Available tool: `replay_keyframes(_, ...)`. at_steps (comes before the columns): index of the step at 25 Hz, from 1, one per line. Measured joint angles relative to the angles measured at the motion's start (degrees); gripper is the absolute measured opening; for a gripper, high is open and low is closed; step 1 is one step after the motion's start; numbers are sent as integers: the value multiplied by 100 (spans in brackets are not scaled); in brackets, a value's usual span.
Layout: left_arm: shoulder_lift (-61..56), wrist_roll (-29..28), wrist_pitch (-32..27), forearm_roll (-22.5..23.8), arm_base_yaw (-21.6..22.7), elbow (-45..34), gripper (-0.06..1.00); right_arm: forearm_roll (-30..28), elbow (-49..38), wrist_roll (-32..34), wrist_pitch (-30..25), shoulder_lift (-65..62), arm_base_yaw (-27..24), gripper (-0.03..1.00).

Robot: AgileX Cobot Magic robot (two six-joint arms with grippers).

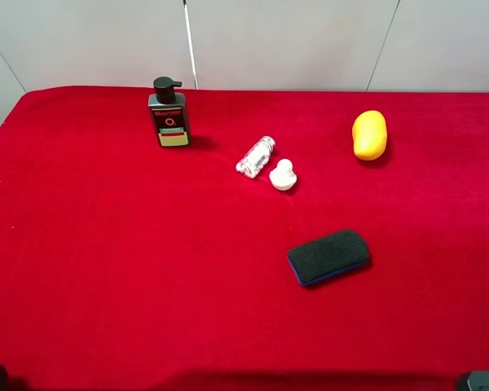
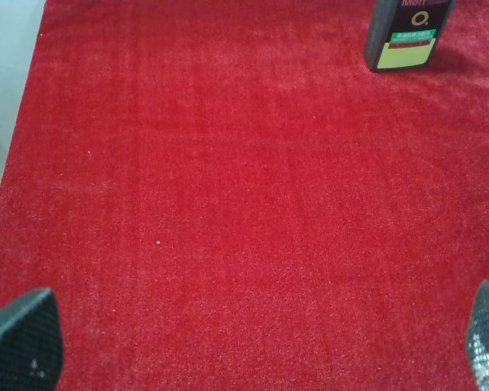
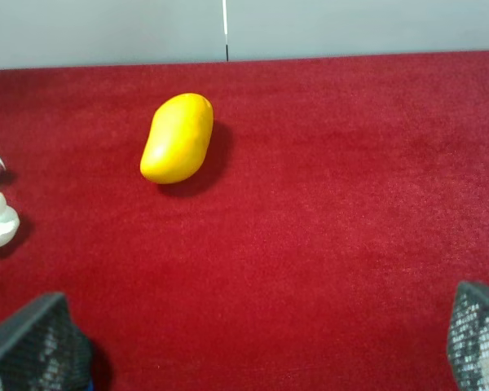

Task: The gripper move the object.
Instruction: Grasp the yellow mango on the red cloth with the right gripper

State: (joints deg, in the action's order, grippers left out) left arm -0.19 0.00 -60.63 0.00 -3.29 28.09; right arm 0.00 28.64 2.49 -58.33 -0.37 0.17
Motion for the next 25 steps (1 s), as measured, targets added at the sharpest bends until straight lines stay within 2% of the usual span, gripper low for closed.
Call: replay_keyframes(25, 0, 0, 0, 0, 0, 0, 99, 34, 132, 0, 19, 125, 0, 69)
